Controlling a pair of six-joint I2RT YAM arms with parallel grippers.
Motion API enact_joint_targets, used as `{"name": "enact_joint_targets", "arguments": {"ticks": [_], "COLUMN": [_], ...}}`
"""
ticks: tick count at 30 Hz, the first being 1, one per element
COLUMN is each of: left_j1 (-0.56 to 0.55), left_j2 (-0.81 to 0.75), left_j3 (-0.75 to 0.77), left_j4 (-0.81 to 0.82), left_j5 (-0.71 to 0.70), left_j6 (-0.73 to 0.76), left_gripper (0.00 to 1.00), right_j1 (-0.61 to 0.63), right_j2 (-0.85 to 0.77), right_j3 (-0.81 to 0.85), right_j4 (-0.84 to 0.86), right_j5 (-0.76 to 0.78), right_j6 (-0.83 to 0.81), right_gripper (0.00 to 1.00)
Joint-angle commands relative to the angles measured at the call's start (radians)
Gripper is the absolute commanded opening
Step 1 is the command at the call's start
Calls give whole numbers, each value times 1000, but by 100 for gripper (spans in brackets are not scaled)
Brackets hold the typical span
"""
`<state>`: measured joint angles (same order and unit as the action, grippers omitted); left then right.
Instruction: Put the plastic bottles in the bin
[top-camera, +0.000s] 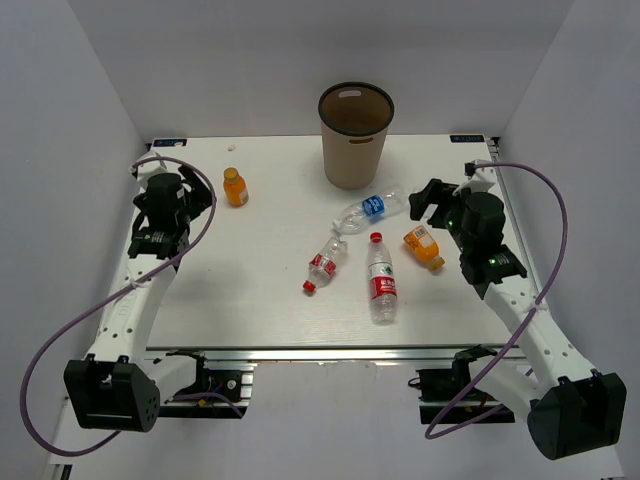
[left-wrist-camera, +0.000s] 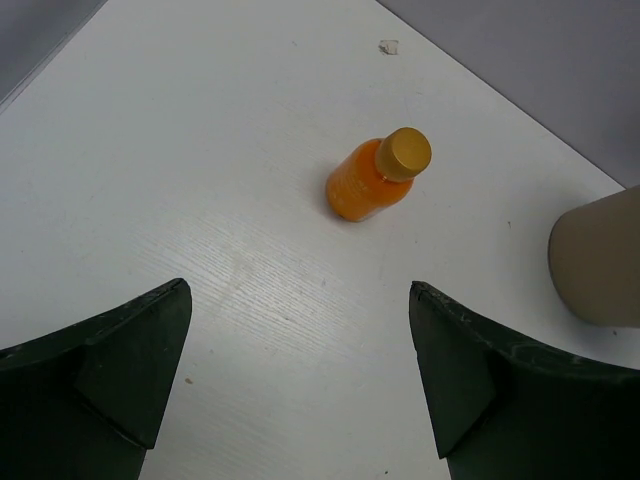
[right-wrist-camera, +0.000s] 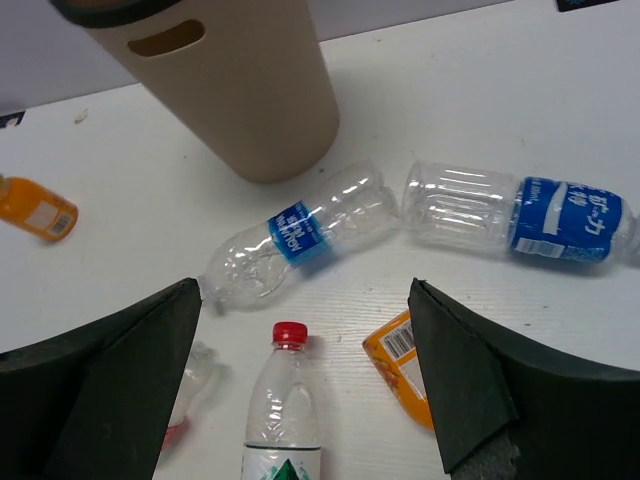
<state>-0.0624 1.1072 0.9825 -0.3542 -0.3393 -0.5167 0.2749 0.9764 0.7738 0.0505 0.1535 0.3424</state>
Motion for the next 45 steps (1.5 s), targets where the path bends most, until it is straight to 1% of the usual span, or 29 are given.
{"name": "enact_joint_targets", "arguments": {"ticks": [1, 5, 8, 9, 12, 13, 14, 15, 16, 17, 18, 20, 24, 27, 30, 33, 35, 36, 37, 38, 39, 40, 42, 44, 45], "left_j1": [3, 3, 3, 3, 3, 3, 3, 3, 4, 3, 3, 3, 3, 3, 3, 3, 3, 3, 3, 3, 3, 3, 3, 3, 3], "left_j2": [8, 14, 14, 13, 26, 39, 42, 45, 45, 42, 39, 28, 20, 29, 39, 49, 56, 59, 60, 62, 62, 66, 71, 86, 91], "left_j3": [-11, -18, -57, -71, -88, -76, -71, -65, -64, -67, -68, -79, -93, -84, -87, -82, -77, -71, -71, -71, -71, -73, -74, -67, -61], "left_j4": [54, 77, 118, 153, 190, 190, 190, 186, 188, 192, 195, 195, 201, 196, 195, 185, 173, 167, 164, 166, 169, 175, 187, 178, 176], "left_j5": [34, 63, 63, 66, 92, 98, 106, 117, 118, 118, 111, 105, 100, 114, 118, 120, 108, 96, 86, 83, 97, 117, 179, 192, 189], "left_j6": [59, 67, 69, 66, 50, 50, 50, 50, 50, 50, 50, 52, 52, 50, 50, 50, 50, 46, 41, 41, 41, 44, 58, 63, 63], "left_gripper": [98, 98, 98, 98, 98, 98, 98, 98, 98, 98, 98, 98, 98, 98, 98, 98, 98, 98, 98, 98, 98, 98, 98, 98, 98], "right_j1": [-5, -5, -5, -3, 13, 35, 96, 137, 183, 255, 277, 308, 320, 326, 326, 330, 330, 330, 330, 331, 331, 331, 331, 333, 330], "right_j2": [1, -2, 28, 39, 87, 99, 120, 131, 142, 168, 180, 205, 243, 283, 335, 383, 397, 383, 366, 343, 314, 254, 182, 153, 136], "right_j3": [10, 2, 28, 38, 59, 65, 73, 73, 74, 76, 81, 76, 35, -11, -33, -50, -57, -60, -61, -61, -61, -59, -27, 14, 68], "right_j4": [40, 20, -52, -123, -188, -246, -274, -296, -335, -359, -380, -409, -408, -365, -324, -275, -270, -282, -294, -307, -317, -330, -347, -357, -344], "right_j5": [-136, -204, -245, -258, -311, -298, -270, -191, -158, -111, -44, -3, 50, -15, -43, -95, -89, -66, -59, -54, -61, -81, -138, -190, -201], "right_j6": [-63, -78, -82, -74, -72, -77, -82, -82, -89, -88, -77, -30, 15, 21, 44, 53, 59, 72, 75, 79, 72, 57, 18, -20, -51], "right_gripper": [89, 89, 89, 89, 89, 89, 89, 89, 89, 89, 89, 89, 89, 89, 89, 86, 78, 60, 52, 46, 43, 38, 34, 33, 33]}}
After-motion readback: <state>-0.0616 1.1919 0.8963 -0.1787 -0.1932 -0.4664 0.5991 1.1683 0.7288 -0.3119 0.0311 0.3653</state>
